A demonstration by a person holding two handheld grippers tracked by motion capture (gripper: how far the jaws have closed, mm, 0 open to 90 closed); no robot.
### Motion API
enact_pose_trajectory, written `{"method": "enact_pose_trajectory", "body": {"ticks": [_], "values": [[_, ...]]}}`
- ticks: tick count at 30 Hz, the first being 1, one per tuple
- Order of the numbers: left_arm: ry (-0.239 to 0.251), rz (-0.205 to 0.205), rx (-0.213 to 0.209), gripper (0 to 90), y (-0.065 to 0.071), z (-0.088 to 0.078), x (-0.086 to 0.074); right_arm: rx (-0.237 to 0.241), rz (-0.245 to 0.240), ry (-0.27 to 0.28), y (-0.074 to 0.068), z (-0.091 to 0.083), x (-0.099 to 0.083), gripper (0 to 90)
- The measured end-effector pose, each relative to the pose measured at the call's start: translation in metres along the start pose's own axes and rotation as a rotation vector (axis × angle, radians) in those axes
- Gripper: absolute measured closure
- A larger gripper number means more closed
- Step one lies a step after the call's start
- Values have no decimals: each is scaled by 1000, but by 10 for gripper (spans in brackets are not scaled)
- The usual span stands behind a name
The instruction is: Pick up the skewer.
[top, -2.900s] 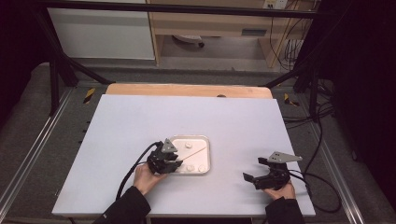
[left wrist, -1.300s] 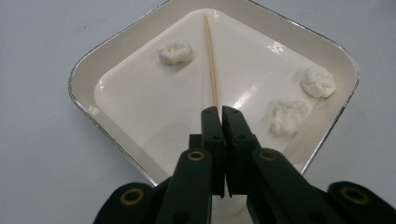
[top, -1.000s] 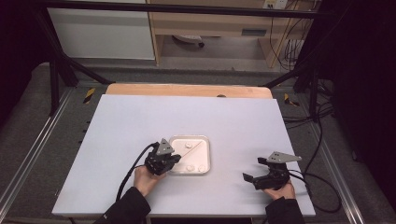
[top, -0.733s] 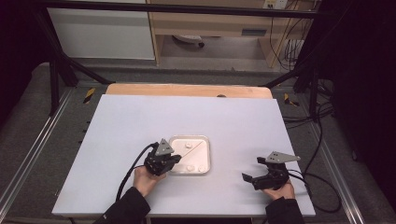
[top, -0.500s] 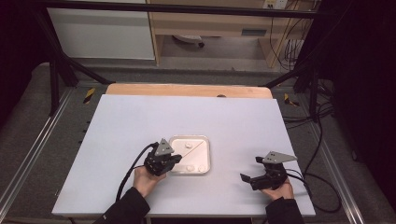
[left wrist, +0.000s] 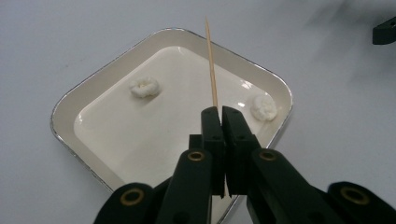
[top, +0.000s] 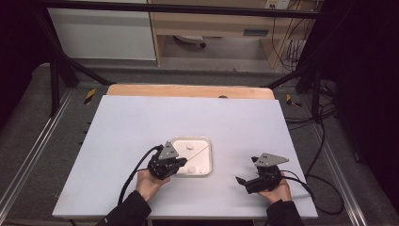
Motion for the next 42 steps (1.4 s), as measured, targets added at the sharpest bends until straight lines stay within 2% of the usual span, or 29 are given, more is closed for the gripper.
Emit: {"method": "enact_pose_trajectory", "body": {"ticks": [5,16,19,20,23,27,29,30,31,32,36,41,42], "values": [[-2,13,-11,885,6,0,2,-10,-50,-8,-6,3,5,17],[-12,41,-32,885,15,2,5,-30,-123,-35,-16,8,12,22],[-14,47,-35,885,18,2,6,-40,-156,-43,-19,8,14,30],[-16,51,-37,885,19,2,6,-53,-180,-52,-19,8,15,32],[-23,66,-40,885,23,2,7,-61,-200,-56,-21,8,16,44],[-33,80,-48,885,28,3,8,-77,-255,-72,-25,9,18,63],[-35,87,-53,885,30,3,8,-78,-261,-75,-25,9,18,67],[-36,91,-53,885,31,3,9,-88,-287,-87,-26,9,18,73],[-36,95,-55,885,32,3,10,-88,-287,-87,-26,9,18,73],[-40,101,-55,885,33,3,10,-95,-315,-96,-27,10,19,85],[-37,112,-60,885,36,2,15,-117,-374,-110,-30,10,22,94],[-40,132,-67,885,40,3,21,-128,-410,-113,-32,10,26,111],[-38,130,-69,885,41,3,22,-131,-429,-121,-33,9,28,121]]}}
Point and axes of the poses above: each handheld gripper's, and its own axes: z roughly forward along the jaws, x roughly out of its top, y roughly to its right, the point moved 5 cm from there along z, roughly forward along the jaws
